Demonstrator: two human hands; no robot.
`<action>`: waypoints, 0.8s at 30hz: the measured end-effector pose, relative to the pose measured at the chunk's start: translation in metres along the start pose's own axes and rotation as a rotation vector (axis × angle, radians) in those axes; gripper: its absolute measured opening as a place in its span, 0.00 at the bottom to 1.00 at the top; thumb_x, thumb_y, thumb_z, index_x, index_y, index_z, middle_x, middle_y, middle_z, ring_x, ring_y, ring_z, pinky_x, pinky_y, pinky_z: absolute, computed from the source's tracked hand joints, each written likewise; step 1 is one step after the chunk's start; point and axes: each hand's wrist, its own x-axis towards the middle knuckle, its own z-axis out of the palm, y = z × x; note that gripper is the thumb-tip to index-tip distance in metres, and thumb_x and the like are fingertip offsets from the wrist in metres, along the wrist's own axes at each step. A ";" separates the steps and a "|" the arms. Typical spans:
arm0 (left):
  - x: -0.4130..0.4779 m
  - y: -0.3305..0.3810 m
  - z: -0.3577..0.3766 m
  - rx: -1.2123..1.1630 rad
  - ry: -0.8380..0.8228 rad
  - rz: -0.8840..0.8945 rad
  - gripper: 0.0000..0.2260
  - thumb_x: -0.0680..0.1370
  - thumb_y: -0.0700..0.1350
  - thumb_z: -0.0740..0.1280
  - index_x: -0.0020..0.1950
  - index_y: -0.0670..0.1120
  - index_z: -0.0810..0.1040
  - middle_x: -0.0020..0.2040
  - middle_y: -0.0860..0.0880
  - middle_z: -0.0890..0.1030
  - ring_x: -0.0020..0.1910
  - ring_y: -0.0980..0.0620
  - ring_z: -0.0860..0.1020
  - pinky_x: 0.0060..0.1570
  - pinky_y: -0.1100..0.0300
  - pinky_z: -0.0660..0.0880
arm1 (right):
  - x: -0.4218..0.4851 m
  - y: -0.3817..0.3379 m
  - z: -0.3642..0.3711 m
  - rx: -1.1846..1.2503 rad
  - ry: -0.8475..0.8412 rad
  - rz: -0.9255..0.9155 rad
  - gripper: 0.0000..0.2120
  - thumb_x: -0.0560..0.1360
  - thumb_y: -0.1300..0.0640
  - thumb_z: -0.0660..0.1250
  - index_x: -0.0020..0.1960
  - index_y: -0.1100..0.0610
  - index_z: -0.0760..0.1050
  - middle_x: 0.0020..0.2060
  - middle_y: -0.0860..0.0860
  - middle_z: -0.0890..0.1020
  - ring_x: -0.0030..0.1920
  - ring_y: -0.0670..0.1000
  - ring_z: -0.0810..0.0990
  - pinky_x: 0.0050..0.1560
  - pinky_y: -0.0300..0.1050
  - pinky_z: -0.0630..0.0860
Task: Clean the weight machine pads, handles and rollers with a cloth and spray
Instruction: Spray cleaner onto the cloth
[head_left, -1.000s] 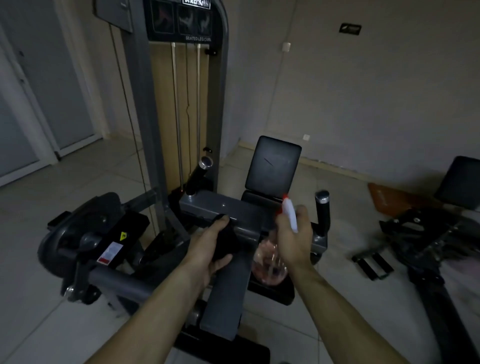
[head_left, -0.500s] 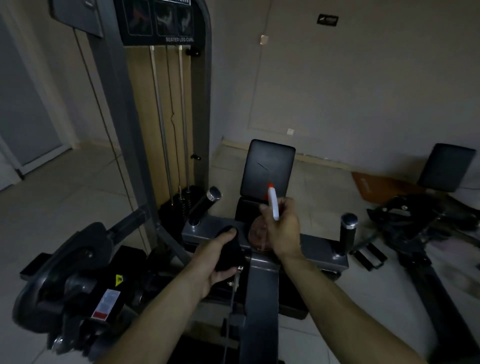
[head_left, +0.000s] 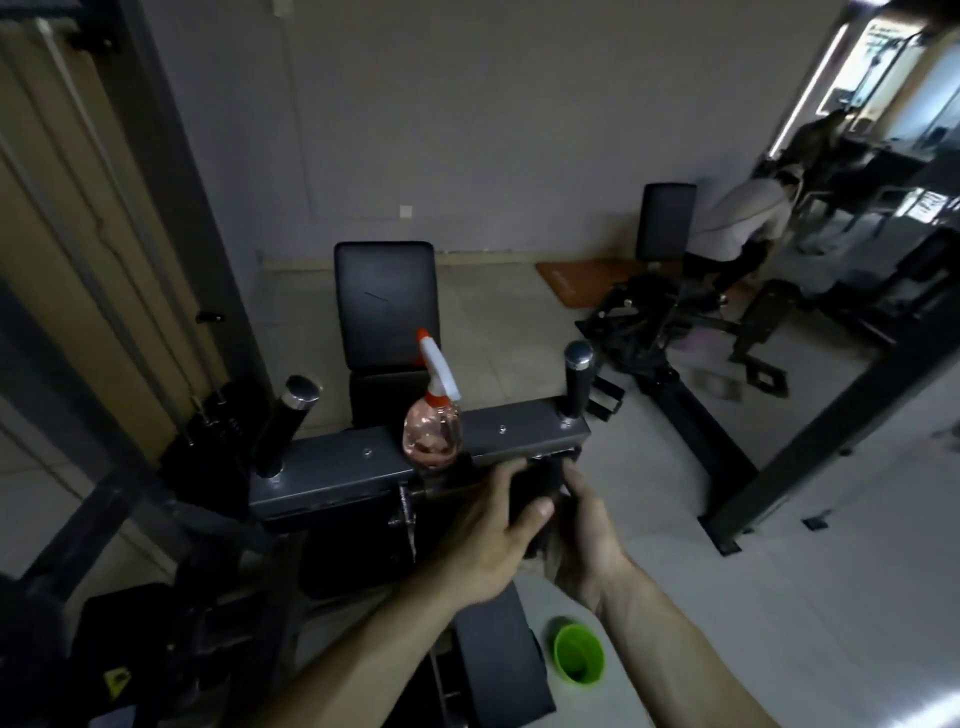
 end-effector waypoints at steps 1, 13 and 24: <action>0.002 -0.002 0.007 0.137 -0.063 0.023 0.23 0.82 0.61 0.61 0.76 0.58 0.63 0.74 0.51 0.70 0.72 0.52 0.70 0.71 0.54 0.69 | -0.001 0.005 -0.008 0.032 -0.030 0.051 0.32 0.80 0.32 0.57 0.63 0.57 0.83 0.60 0.61 0.84 0.58 0.61 0.83 0.55 0.56 0.80; 0.000 -0.053 -0.027 0.829 0.185 -0.010 0.27 0.76 0.58 0.71 0.74 0.53 0.75 0.72 0.56 0.70 0.69 0.51 0.69 0.68 0.53 0.71 | 0.061 0.015 -0.008 -0.161 0.171 -0.617 0.18 0.85 0.48 0.56 0.65 0.54 0.79 0.56 0.50 0.85 0.57 0.42 0.82 0.54 0.38 0.77; 0.006 -0.051 -0.015 0.938 0.294 -0.090 0.34 0.67 0.68 0.74 0.70 0.55 0.77 0.70 0.57 0.71 0.66 0.51 0.70 0.60 0.52 0.75 | 0.132 0.032 -0.004 -0.928 0.069 -0.840 0.16 0.84 0.41 0.57 0.61 0.52 0.73 0.52 0.52 0.82 0.51 0.52 0.81 0.53 0.52 0.79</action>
